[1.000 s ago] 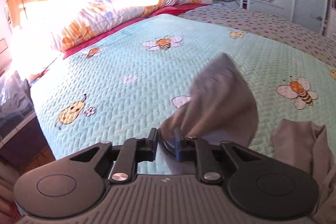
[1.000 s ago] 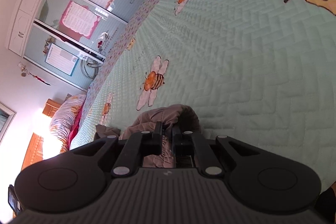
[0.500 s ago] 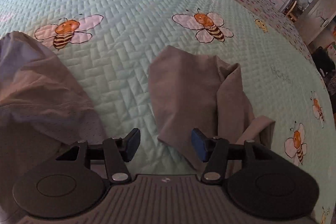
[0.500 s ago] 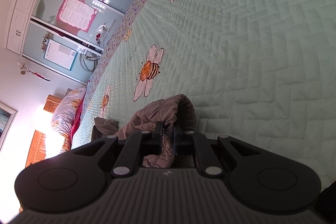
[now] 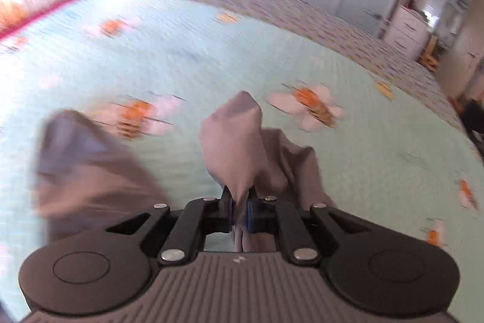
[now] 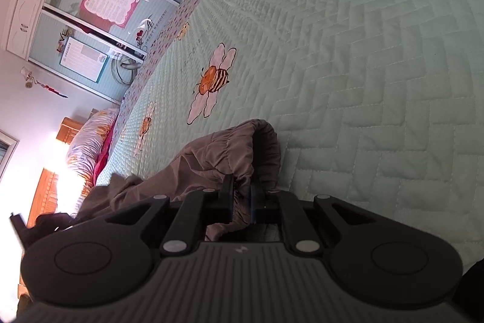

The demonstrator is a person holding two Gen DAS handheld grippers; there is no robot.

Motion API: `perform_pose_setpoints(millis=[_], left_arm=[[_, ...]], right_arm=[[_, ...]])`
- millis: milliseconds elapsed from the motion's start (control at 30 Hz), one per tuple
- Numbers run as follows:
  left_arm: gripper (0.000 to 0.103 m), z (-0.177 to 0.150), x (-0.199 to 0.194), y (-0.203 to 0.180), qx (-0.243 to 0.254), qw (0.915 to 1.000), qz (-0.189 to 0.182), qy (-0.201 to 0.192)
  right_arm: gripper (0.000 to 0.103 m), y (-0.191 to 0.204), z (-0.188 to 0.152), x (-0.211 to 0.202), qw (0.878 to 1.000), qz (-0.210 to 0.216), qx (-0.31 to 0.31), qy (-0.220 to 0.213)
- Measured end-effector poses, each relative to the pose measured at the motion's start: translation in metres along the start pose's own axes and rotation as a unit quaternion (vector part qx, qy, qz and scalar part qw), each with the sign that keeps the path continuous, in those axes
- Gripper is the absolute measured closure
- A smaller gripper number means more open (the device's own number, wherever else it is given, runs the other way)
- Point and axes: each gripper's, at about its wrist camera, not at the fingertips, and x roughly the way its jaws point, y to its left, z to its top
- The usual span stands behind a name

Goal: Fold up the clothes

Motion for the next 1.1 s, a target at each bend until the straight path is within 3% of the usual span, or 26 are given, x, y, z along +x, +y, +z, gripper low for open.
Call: perform_pose_setpoints(millis=[267, 367, 433, 500, 567, 633, 733, 800, 867, 933, 1100], left_arm=[[0.090, -0.014, -0.020, 0.099, -0.044, 0.9933, 0.105, 0.020], [0.082, -0.009, -0.037, 0.091, -0.033, 0.9929, 0.114, -0.009], [0.068, -0.003, -0.053, 0.079, -0.029, 0.9918, 0.118, -0.040], [0.063, 0.003, -0.067, 0.066, -0.017, 0.9903, 0.116, -0.075], [0.056, 0.004, -0.072, 0.043, 0.025, 0.9924, 0.086, -0.084], [0.051, 0.001, -0.067, 0.018, 0.075, 0.9945, 0.046, -0.057], [0.051, -0.017, -0.042, -0.004, 0.065, 0.9947, -0.066, 0.045], [0.051, -0.036, -0.015, -0.013, 0.030, 0.9832, -0.129, 0.126], [0.051, -0.053, 0.008, -0.025, 0.007, 0.9748, -0.143, 0.171], [0.051, -0.061, 0.022, -0.034, 0.004, 0.9733, -0.142, 0.181], [0.051, -0.057, 0.039, -0.044, -0.037, 0.9621, -0.184, 0.197]], right_arm=[[0.091, 0.000, -0.005, 0.004, 1.000, -0.002, -0.006, 0.011], [0.090, -0.001, -0.004, 0.003, 1.000, -0.002, -0.005, 0.016], [0.090, 0.000, -0.004, 0.003, 1.000, -0.002, -0.007, 0.017], [0.090, -0.001, -0.004, 0.003, 1.000, -0.001, -0.003, 0.017], [0.088, -0.002, -0.003, 0.004, 1.000, 0.001, 0.001, 0.017], [0.081, -0.002, -0.001, 0.006, 1.000, 0.007, 0.007, 0.018], [0.072, 0.001, 0.003, 0.010, 1.000, 0.018, 0.003, 0.016], [0.073, 0.003, 0.005, 0.011, 1.000, 0.020, -0.002, 0.012], [0.084, 0.005, 0.007, 0.007, 1.000, 0.027, -0.002, 0.000], [0.094, 0.006, 0.011, -0.001, 0.999, 0.044, 0.003, -0.020], [0.099, -0.004, 0.025, -0.032, 0.993, 0.087, 0.041, -0.066]])
